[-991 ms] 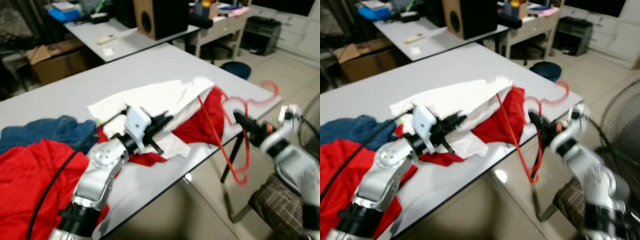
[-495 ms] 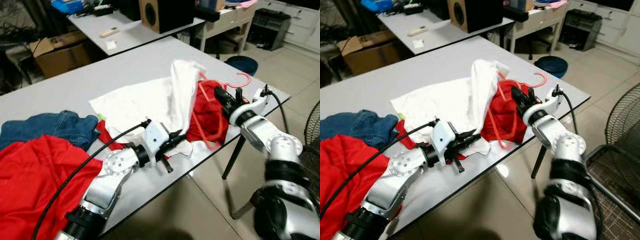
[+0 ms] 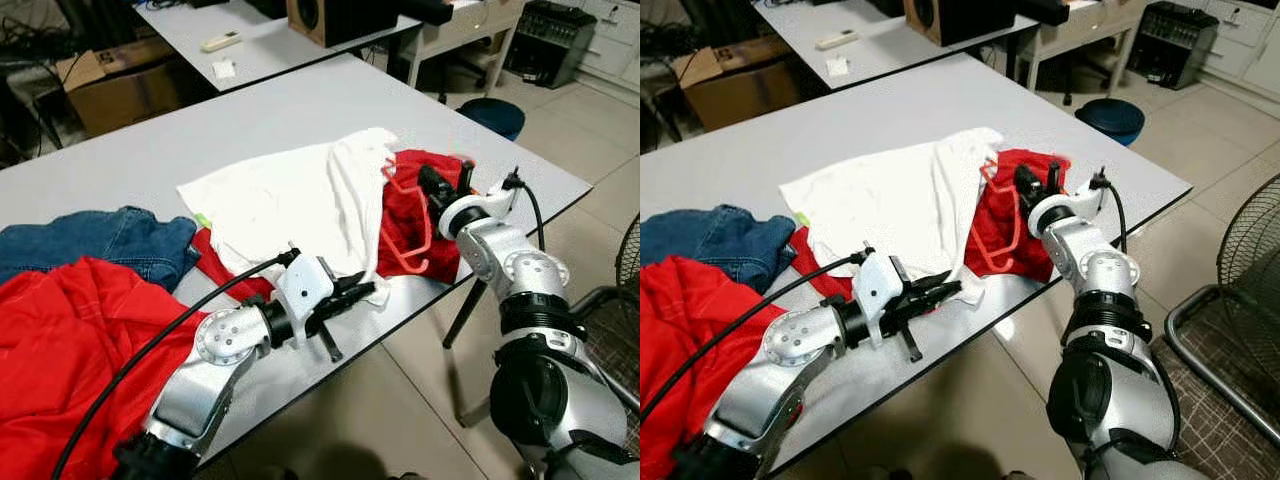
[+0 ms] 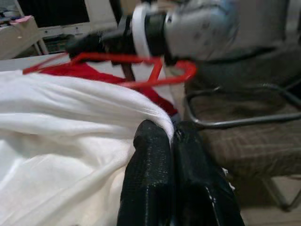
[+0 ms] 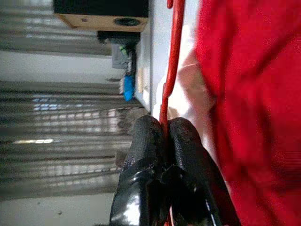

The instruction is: Hang hanger

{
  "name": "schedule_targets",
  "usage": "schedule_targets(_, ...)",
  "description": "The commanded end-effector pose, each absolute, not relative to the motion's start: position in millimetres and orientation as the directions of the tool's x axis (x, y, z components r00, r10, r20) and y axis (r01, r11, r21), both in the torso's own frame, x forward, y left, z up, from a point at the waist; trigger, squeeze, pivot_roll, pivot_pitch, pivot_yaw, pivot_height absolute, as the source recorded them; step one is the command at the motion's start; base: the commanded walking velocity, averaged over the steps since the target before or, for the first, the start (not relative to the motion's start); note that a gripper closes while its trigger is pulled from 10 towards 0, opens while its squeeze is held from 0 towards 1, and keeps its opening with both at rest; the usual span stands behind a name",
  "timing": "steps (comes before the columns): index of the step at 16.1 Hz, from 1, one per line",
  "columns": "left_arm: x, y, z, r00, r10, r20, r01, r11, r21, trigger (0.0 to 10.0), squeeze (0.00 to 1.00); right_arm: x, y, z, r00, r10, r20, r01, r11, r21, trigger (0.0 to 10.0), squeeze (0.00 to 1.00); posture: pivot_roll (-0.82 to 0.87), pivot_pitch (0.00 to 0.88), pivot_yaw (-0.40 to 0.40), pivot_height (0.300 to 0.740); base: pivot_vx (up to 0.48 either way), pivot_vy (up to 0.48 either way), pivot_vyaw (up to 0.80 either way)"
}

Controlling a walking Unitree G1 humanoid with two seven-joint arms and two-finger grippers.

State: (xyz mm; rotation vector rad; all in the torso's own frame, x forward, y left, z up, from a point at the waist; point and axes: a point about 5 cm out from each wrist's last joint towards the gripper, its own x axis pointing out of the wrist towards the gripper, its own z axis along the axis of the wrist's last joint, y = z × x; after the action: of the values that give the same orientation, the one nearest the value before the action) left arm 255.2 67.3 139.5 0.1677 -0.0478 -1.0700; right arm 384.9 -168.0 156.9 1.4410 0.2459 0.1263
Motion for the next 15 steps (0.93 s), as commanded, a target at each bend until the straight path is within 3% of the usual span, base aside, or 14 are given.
schedule_targets(1, 241, 55, 141, 0.366, -0.930, -0.028, 0.925, 0.360, 0.119, 0.0, 0.00, 392, -184, 175, 0.993, 0.113, -0.044, 0.032, 0.101, 0.994, 10.0, 0.00, 0.02, 0.122, 0.069, 0.740, 0.000, 0.000, 0.00)
schedule_targets(6, 227, 36, 130, 0.273, -0.954, -0.127, 0.960, 0.262, 0.093, 0.0, 0.00, 400, -180, 182, 0.997, 0.070, -0.023, 0.021, 0.018, 1.000, 10.0, 0.00, 0.03, 0.120, 0.075, 0.740, 0.000, 0.000, 0.00)
schedule_targets(8, 235, 27, 143, 0.309, -0.950, -0.037, 0.948, 0.305, 0.096, 0.0, 0.00, 402, -175, 184, 0.997, 0.077, -0.029, 0.020, 0.111, 0.994, 10.0, 0.00, 0.03, 0.116, 0.074, 0.740, 0.000, 0.000, 0.00)
schedule_targets(10, 235, 23, 151, 0.301, -0.953, 0.014, 0.951, 0.302, 0.065, 0.0, 0.00, 402, -173, 183, 0.997, 0.073, -0.028, 0.018, 0.134, 0.991, 10.0, 0.00, 0.03, 0.113, 0.074, 0.740, 0.000, 0.000, 0.00)
schedule_targets(11, 223, 11, 166, 0.199, -0.975, 0.102, 0.980, 0.196, -0.043, 0.0, 0.00, 403, -174, 180, 0.999, 0.022, -0.043, 0.041, 0.099, 0.994, 10.0, 0.00, 0.03, 0.105, 0.075, 0.740, 0.000, 0.000, 0.00)
schedule_targets(13, 213, 1, 166, 0.143, -0.982, 0.123, 0.988, 0.135, -0.070, 0.0, 0.00, 404, -167, 180, 0.999, 0.014, -0.048, 0.047, 0.088, 0.995, 10.0, 0.00, 0.02, 0.099, 0.074, 0.740, 0.000, 0.000, 0.00)
schedule_targets(15, 213, -4, 169, 0.145, -0.980, 0.138, 0.989, 0.138, -0.056, 0.0, 0.00, 405, -161, 181, 0.998, -0.003, -0.060, 0.060, 0.085, 0.995, 10.0, 0.00, 0.02, 0.093, 0.073, 0.740, 0.000, 0.000, 0.00)
